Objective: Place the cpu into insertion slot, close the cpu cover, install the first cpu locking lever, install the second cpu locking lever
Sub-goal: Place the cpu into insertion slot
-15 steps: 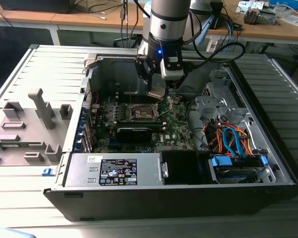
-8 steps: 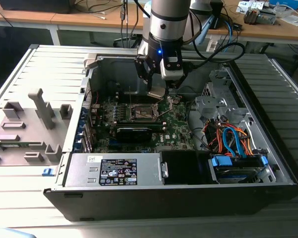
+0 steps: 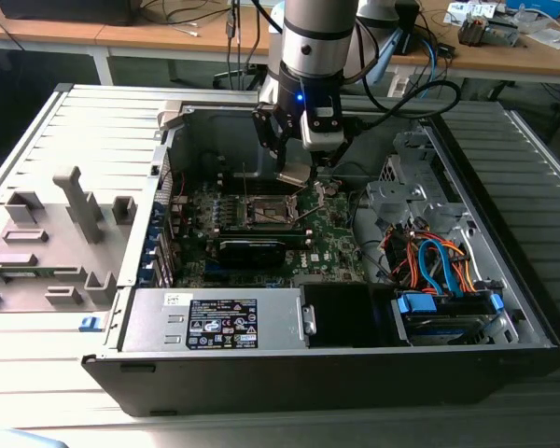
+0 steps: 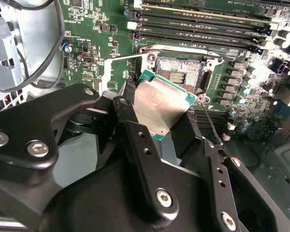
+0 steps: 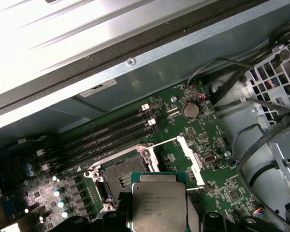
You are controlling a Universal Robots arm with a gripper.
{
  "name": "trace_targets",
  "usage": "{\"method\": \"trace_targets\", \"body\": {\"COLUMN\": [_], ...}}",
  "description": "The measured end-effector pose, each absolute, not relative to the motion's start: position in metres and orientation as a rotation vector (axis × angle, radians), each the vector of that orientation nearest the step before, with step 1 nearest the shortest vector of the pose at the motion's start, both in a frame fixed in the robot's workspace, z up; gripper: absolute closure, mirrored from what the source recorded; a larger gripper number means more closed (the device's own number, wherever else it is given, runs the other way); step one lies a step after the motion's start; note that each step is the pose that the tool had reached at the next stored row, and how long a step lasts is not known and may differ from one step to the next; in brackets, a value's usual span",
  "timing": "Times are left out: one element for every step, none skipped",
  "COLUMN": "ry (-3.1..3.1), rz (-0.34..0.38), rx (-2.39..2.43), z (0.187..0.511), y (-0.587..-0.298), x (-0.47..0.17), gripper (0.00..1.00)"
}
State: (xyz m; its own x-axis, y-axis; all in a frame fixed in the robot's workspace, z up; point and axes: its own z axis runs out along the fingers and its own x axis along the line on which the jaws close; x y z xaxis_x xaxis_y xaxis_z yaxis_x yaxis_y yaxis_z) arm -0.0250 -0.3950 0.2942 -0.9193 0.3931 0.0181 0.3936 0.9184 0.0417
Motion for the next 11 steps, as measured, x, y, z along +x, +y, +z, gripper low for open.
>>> {"method": "trace_targets", "body": {"ry": [-3.067, -3.067, -3.067, -3.067, -3.066, -3.066, -3.066, -3.065, -3.065, -3.065, -3.064], "rz": [-0.070, -0.070, -0.070, -0.070, -0.070, -0.070, -0.070, -0.070, -0.070, -0.070, -0.070], "rx": [-0.630, -0.632, -0.633, -0.635, -0.637, -0.638, -0.640, -0.641, -0.642, -0.644, -0.646], "z": [0.2943, 0.2942, 0.2942, 0.2942, 0.2942, 0.2942, 0.2942, 0.2942, 0.2942, 0.2942, 0.2942], "y": [-0.3950, -0.3950, -0.3950, -0.3950, -0.3950, -0.3950, -0.3950, -0.3950, -0.3950, -0.3950, -0.3950], "x": [-0.0250, -0.0249, -0.0249, -0.0250, -0.0249, -0.0249, -0.0249, -0.0250, -0.0249, -0.0250, -0.0249], "gripper": [0.45, 0.45, 0.45, 0.45, 0.45, 0.45, 0.45, 0.45, 0.45, 0.45, 0.45]}}
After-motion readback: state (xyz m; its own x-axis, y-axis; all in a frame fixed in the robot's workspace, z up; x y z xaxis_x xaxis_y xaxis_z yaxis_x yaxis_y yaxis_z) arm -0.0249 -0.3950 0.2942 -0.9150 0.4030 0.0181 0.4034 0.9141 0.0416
